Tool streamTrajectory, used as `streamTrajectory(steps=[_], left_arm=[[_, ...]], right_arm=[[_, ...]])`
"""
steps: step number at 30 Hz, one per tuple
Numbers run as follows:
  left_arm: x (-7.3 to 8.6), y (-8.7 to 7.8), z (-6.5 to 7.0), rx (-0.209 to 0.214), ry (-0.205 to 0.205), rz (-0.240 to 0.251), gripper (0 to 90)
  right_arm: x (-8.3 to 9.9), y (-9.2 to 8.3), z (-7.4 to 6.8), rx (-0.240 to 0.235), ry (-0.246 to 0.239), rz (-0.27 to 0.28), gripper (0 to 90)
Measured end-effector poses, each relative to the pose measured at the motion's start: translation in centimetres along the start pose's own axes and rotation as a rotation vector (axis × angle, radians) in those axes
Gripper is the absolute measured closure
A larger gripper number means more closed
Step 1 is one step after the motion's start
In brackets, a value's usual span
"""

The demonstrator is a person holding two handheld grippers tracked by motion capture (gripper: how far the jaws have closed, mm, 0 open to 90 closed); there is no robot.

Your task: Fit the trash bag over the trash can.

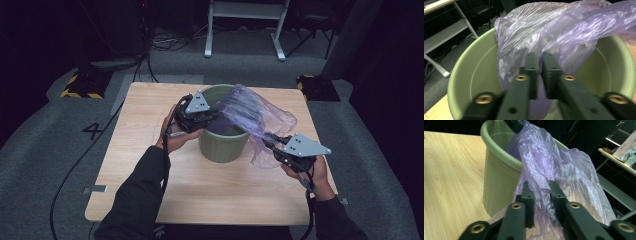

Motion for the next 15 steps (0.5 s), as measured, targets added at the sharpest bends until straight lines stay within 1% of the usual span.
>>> streamTrajectory(steps=[1, 2, 4, 5, 6, 8, 9, 10, 11, 13, 14, 15], left_arm=[[-0.1, -0.2, -0.1, -0.013, -0.006, 0.009, 69.4], [-0.1, -0.3, -0.1, -0.017, -0.014, 0.019, 61.3], [-0.3, -0.6, -0.1, -0.035, -0.014, 0.028, 52.3], [-0.5, -0.7, 0.0, -0.038, -0.02, 0.031, 43.2], [-0.7, -0.8, 0.1, -0.034, -0.023, 0.035, 35.2], [-1.0, -1.0, 0.5, -0.027, -0.013, 0.057, 26.8], [-1.3, -1.0, 0.8, -0.002, -0.014, 0.068, 22.4], [-1.4, -1.0, 0.9, 0.013, -0.012, 0.071, 20.2], [-1.6, -0.9, 1.2, 0.023, 0.0, 0.073, 20.0], [-2.0, -0.7, 1.7, 0.029, 0.03, 0.07, 19.5], [-2.2, -0.5, 2.0, 0.037, 0.034, 0.069, 19.3], [-2.3, -0.3, 2.2, 0.039, 0.051, 0.065, 19.3]], right_arm=[[-0.1, 0.1, 0.0, 0.007, -0.006, -0.002, 82.8], [-0.2, 0.3, -0.1, 0.015, -0.019, -0.003, 83.1], [-0.5, 0.5, -0.1, 0.013, -0.019, 0.002, 83.6], [-0.8, 0.6, -0.1, 0.01, -0.025, 0.0, 83.7], [-1.0, 0.8, -0.1, 0.012, -0.035, -0.002, 83.7], [-1.5, 1.1, -0.1, 0.005, -0.048, -0.005, 83.7], [-1.7, 1.3, -0.1, 0.004, -0.053, -0.005, 83.6], [-2.0, 1.5, 0.0, -0.001, -0.054, -0.005, 84.1], [-2.2, 1.7, 0.0, -0.008, -0.054, -0.004, 84.2], [-2.6, 2.0, 0.0, -0.024, -0.06, -0.012, 84.5], [-2.7, 2.2, 0.0, -0.037, -0.06, -0.019, 85.1], [-2.9, 2.3, 0.1, -0.047, -0.056, -0.019, 85.3]])
Point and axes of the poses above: each handheld gripper's, and its own axes: y roughly forward along the jaws, x roughly out of its underside, z roughly to its right, the point moved 1 cm from there along y, roughly forward along the jaws, and after that the axes turned 15 degrees about z, right-handed, at the moved point
